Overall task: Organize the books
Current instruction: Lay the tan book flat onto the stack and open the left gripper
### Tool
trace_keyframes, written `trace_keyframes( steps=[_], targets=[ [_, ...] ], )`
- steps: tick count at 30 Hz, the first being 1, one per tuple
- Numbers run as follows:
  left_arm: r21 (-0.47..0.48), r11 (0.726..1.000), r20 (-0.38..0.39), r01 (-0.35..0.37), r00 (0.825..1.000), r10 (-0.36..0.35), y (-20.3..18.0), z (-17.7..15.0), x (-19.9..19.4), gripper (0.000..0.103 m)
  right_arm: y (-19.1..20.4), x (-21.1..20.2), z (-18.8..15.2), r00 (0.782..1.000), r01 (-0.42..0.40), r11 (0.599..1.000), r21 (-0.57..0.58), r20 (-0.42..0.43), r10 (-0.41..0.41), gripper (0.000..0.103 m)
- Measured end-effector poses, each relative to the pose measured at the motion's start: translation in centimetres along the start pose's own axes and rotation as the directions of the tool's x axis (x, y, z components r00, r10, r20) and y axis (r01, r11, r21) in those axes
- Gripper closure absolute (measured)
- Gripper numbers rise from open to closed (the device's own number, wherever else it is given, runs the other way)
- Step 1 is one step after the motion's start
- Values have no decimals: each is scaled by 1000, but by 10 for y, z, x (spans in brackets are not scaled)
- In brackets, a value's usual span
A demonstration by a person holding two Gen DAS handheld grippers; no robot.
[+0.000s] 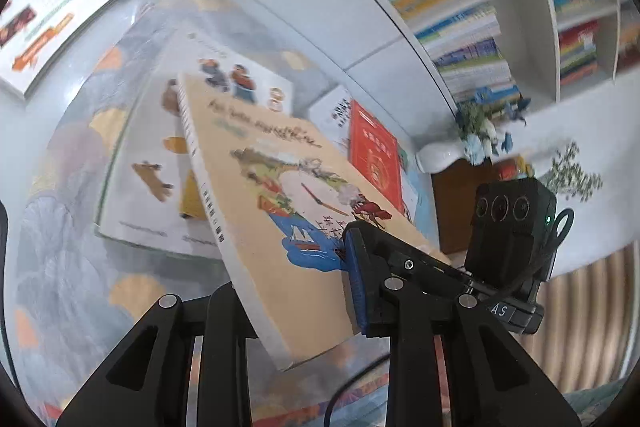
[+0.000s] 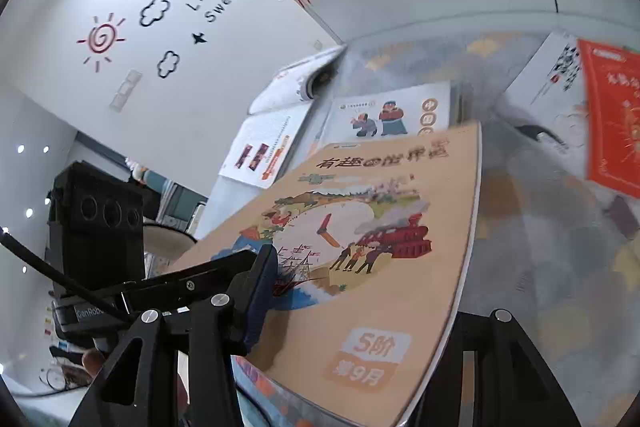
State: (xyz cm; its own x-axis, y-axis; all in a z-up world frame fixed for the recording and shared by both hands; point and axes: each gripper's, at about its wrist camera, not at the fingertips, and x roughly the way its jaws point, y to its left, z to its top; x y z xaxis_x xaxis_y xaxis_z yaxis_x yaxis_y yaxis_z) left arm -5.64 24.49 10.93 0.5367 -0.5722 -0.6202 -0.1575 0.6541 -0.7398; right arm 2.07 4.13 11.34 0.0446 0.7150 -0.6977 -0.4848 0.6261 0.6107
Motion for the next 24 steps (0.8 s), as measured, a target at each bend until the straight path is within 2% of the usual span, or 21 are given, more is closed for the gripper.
trace_keyframes(
  steps=[9, 14, 18, 21, 23, 24],
  targets=[
    [-146, 989, 7, -16, 1000, 17, 56, 11, -1, 74, -11, 53, 5, 998, 22, 992, 125, -65, -14, 53],
    [-208, 976, 33, -56, 997, 65, 77, 5, -13, 74, -19, 72, 5, 995, 32, 986, 162, -96, -17, 50],
    [-226, 969, 49, -103, 992, 117, 85, -5, -28, 72, -24, 77, 5, 996, 9, 980, 197, -88, 9, 49],
    [-216, 964, 40, -155, 985, 168, 86, -18, -39, 71, -27, 75, 5, 993, -9, 979, 204, -113, 33, 46],
    [-184, 969, 29, -166, 984, 174, 80, -30, -45, 66, -32, 69, 0, 989, -21, 974, 227, -140, 54, 45],
    [-158, 972, 26, -175, 983, 182, 74, -35, -47, 60, -35, 64, -4, 988, -26, 970, 241, -143, 62, 45]
  ],
)
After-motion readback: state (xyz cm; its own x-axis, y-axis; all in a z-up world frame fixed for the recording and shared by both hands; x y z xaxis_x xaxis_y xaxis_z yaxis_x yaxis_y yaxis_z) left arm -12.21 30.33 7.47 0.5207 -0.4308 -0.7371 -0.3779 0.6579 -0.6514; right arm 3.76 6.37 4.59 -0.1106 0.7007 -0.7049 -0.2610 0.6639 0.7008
